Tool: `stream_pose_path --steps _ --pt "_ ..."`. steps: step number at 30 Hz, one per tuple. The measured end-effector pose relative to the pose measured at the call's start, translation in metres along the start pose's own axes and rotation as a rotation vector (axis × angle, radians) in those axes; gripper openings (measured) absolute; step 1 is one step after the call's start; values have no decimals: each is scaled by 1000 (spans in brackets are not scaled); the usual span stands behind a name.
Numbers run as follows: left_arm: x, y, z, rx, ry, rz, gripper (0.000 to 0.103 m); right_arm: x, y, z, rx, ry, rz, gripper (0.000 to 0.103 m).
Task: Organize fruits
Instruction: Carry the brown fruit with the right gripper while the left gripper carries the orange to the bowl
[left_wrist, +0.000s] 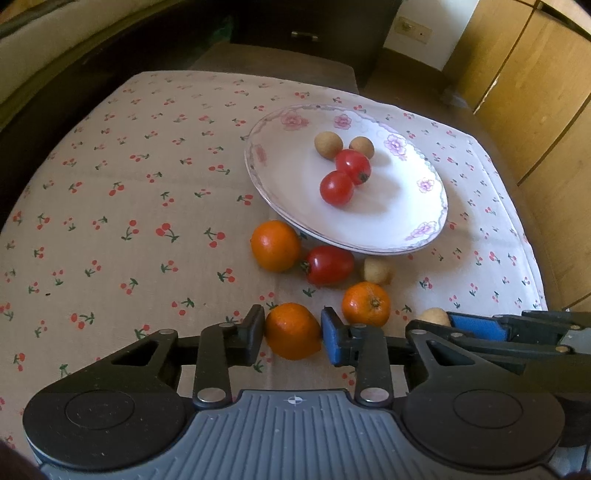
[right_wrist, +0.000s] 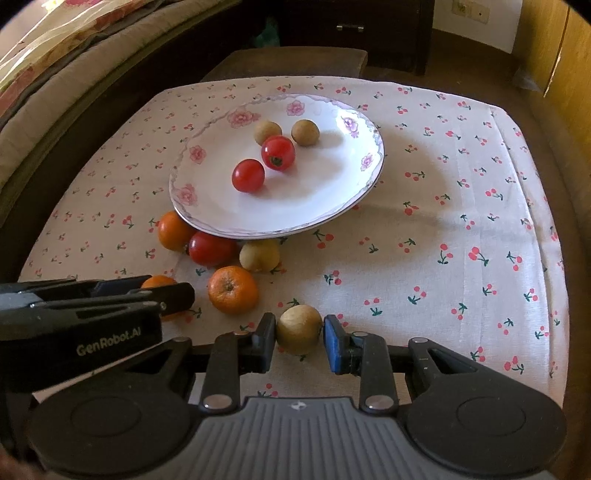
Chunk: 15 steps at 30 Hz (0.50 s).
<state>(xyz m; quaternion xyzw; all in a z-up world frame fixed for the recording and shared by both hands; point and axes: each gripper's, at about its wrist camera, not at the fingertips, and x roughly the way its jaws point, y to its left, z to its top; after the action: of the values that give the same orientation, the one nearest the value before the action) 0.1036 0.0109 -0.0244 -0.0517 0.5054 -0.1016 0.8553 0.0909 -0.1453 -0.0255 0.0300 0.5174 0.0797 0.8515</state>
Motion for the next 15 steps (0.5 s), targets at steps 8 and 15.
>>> stream_pose_path --steps 8,15 --pt "-10 0 -3 0 -8 -12 41 -11 -1 -3 -2 -13 -8 30" --pt "-23 -1 -7 15 -27 -16 40 -19 8 -4 -4 -28 0 30"
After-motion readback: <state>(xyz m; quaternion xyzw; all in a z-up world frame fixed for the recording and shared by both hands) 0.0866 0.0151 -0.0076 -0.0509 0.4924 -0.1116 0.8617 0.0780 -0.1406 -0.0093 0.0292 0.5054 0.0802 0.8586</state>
